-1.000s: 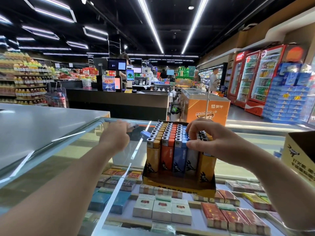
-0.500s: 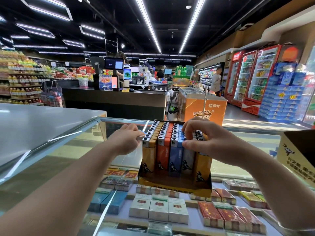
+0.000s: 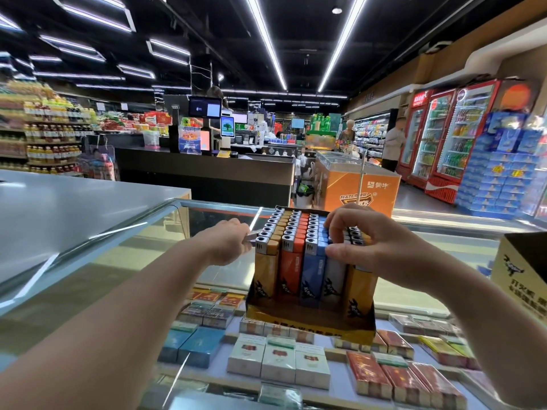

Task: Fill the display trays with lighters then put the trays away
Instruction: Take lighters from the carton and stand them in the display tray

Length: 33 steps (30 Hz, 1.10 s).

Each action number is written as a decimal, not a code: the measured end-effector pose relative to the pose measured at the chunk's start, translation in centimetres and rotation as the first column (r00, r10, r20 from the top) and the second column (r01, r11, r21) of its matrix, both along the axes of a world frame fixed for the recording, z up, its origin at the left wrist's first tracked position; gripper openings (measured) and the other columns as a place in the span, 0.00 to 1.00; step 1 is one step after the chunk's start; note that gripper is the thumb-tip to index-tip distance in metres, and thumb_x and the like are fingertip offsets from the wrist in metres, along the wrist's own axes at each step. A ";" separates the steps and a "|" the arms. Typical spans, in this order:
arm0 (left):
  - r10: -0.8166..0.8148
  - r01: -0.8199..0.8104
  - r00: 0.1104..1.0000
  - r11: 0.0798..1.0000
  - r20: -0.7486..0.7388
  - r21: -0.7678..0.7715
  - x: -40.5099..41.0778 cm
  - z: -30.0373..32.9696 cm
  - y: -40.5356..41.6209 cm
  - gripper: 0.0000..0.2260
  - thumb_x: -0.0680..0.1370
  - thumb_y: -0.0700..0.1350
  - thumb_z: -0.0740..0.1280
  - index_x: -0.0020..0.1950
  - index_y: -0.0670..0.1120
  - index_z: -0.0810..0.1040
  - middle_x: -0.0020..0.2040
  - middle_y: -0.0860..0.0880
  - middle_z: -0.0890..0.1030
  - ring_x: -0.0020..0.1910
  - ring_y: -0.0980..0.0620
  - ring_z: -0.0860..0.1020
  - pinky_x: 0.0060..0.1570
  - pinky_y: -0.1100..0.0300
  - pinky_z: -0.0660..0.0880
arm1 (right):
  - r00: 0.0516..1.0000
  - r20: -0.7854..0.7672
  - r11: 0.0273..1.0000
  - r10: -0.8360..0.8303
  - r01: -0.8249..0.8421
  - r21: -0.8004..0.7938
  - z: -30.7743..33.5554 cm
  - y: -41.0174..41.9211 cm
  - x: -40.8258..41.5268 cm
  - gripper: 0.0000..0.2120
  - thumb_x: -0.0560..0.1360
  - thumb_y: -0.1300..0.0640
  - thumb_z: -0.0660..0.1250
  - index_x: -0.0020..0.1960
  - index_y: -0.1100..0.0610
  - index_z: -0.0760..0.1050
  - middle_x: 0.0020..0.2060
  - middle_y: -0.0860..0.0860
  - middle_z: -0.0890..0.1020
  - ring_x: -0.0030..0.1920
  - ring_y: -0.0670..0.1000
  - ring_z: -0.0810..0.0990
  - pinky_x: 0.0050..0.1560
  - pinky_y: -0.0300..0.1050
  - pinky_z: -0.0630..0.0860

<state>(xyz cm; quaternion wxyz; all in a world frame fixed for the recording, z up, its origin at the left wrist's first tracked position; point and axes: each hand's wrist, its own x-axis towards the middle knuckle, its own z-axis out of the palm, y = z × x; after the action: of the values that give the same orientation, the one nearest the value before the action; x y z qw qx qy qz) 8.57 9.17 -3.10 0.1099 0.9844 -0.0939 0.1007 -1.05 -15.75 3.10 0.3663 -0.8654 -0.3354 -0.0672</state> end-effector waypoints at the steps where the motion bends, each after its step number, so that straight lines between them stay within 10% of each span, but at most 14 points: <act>1: 0.002 -0.002 1.000 1.000 0.011 -0.013 -0.2 0.1 0.1 0.05 0.79 0.47 0.60 0.53 0.50 0.73 0.50 0.51 0.73 0.47 0.55 0.72 0.45 0.59 0.71 | 1.000 0.000 1.000 -0.001 0.001 -0.005 0.0 0.0 0.0 0.09 0.73 0.57 0.68 0.37 0.49 0.70 0.48 0.47 0.74 0.53 0.43 0.70 0.42 0.30 0.72; 7: -0.043 0.106 0.990 0.855 0.135 -0.508 -2.9 3.2 0.5 0.04 0.80 0.45 0.59 0.52 0.47 0.71 0.41 0.46 0.75 0.39 0.52 0.74 0.38 0.62 0.70 | 0.998 0.050 1.000 -0.024 0.023 0.006 0.3 0.1 -0.4 0.08 0.72 0.56 0.68 0.37 0.49 0.71 0.47 0.44 0.75 0.56 0.44 0.70 0.54 0.40 0.69; 13: -0.333 0.336 0.902 0.141 0.275 -0.931 -7.4 7.4 -2.7 0.06 0.76 0.44 0.60 0.50 0.45 0.75 0.41 0.50 0.83 0.40 0.54 0.82 0.36 0.64 0.77 | 0.928 0.350 0.984 -0.130 0.076 0.162 0.7 1.1 -1.5 0.05 0.71 0.54 0.68 0.41 0.48 0.72 0.41 0.43 0.77 0.47 0.40 0.75 0.49 0.32 0.69; 19: -0.445 0.315 0.813 -0.204 0.375 -0.927 -9.4 7.9 -4.9 0.14 0.73 0.38 0.62 0.55 0.53 0.75 0.41 0.48 0.84 0.43 0.50 0.83 0.38 0.57 0.79 | 0.804 0.583 0.993 -0.119 0.083 0.087 0.4 2.0 -2.4 0.20 0.67 0.50 0.72 0.57 0.51 0.73 0.40 0.42 0.77 0.41 0.43 0.77 0.47 0.41 0.70; 29: -0.436 0.478 0.776 -0.065 0.456 -0.876 -9.5 7.4 -5.5 0.10 0.70 0.44 0.66 0.49 0.47 0.71 0.42 0.47 0.84 0.45 0.50 0.83 0.41 0.60 0.78 | 0.856 0.515 0.969 -0.054 -0.080 0.235 0.0 2.9 -2.4 0.14 0.70 0.59 0.71 0.53 0.51 0.73 0.41 0.46 0.82 0.41 0.41 0.79 0.43 0.30 0.75; 33: -0.410 0.544 0.794 0.147 0.450 -0.826 -9.6 7.1 -5.9 0.10 0.73 0.49 0.62 0.49 0.45 0.71 0.38 0.53 0.83 0.40 0.55 0.82 0.36 0.62 0.78 | 0.933 0.361 0.893 -0.005 -0.158 0.420 0.4 2.9 -2.5 0.11 0.69 0.60 0.71 0.47 0.48 0.74 0.40 0.46 0.82 0.41 0.43 0.82 0.43 0.33 0.77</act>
<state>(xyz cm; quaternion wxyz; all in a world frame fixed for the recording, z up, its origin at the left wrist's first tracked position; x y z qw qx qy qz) -1.06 3.27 4.04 0.6722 0.6447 -0.3305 0.1527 -3.53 -12.88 3.47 0.4896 -0.7190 -0.4057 -0.2807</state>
